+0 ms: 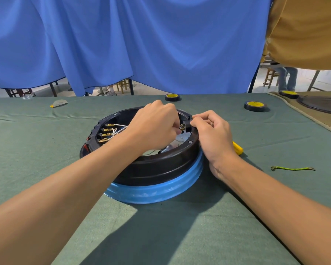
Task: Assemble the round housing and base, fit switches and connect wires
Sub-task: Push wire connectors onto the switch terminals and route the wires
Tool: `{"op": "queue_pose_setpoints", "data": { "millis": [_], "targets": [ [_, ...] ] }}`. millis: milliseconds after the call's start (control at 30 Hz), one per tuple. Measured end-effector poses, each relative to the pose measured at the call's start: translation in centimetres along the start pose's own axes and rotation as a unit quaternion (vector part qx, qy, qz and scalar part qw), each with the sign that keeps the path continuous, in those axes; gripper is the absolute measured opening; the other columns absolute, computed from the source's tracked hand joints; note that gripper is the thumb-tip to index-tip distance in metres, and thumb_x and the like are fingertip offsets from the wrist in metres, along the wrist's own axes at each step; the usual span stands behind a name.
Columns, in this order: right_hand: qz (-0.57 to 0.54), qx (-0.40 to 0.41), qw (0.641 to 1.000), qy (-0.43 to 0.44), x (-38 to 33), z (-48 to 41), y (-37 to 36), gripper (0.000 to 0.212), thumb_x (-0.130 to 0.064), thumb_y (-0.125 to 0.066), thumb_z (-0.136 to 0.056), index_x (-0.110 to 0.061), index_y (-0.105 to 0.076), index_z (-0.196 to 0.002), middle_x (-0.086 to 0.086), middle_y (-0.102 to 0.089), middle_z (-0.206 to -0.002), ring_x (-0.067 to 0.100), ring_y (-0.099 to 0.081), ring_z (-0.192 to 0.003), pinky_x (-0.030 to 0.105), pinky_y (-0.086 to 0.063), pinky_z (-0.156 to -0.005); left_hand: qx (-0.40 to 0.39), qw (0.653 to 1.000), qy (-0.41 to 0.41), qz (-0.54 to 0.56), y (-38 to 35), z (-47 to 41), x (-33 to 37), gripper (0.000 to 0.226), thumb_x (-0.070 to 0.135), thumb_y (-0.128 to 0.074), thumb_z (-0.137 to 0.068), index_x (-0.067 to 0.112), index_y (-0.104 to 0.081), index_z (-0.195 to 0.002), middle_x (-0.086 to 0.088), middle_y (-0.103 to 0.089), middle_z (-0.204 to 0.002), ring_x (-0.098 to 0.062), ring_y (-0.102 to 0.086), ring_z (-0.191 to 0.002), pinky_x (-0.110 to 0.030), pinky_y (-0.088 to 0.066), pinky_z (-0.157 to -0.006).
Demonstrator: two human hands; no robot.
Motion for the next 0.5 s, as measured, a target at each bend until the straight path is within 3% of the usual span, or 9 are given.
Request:
{"op": "queue_pose_setpoints", "data": {
  "millis": [167,367,500],
  "targets": [
    [0.007,-0.005,1.0,-0.001,0.0,0.0,0.1,0.01,-0.021,-0.062,-0.085,-0.02,-0.065,-0.076,-0.002,-0.065,-0.072,0.015,-0.06,-0.075,0.04,-0.053,-0.072,0.003,1.0,0.005,-0.004,0.0,0.0,0.1,0.019,0.026,-0.062,-0.095,0.015,-0.078,-0.097,-0.002,-0.071,-0.081,-0.022,-0.063,-0.078,-0.031,-0.05,-0.068],
    [0.02,-0.032,0.999,-0.015,-0.2,-0.4,0.5,0.009,-0.018,-0.064,-0.084,-0.02,-0.067,-0.076,-0.007,-0.063,-0.067,0.014,-0.058,-0.074,0.03,-0.048,-0.066,-0.023,1.0,0.011,-0.006,0.0,0.2,0.1,0.021,0.031,-0.06,-0.095,0.017,-0.076,-0.098,-0.002,-0.071,-0.086,-0.021,-0.063,-0.081,-0.03,-0.048,-0.067],
    [0.013,-0.05,0.998,-0.046,-0.7,-0.9,0.7,0.014,-0.011,-0.066,-0.08,-0.019,-0.068,-0.069,-0.011,-0.061,-0.056,0.013,-0.058,-0.069,0.03,-0.048,-0.066,-0.015,0.996,0.01,-0.093,1.0,0.5,0.4,0.033,0.044,-0.051,-0.099,0.019,-0.071,-0.09,0.0,-0.066,-0.08,-0.021,-0.056,-0.075,-0.032,-0.038,-0.072]
  ]
}}
Point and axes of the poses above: each hand's wrist, its own z-axis away from the middle knuckle, its own y-axis out of the back of the hand, x = y × z, the point moved 4 cm from there along -z, towards the middle knuckle
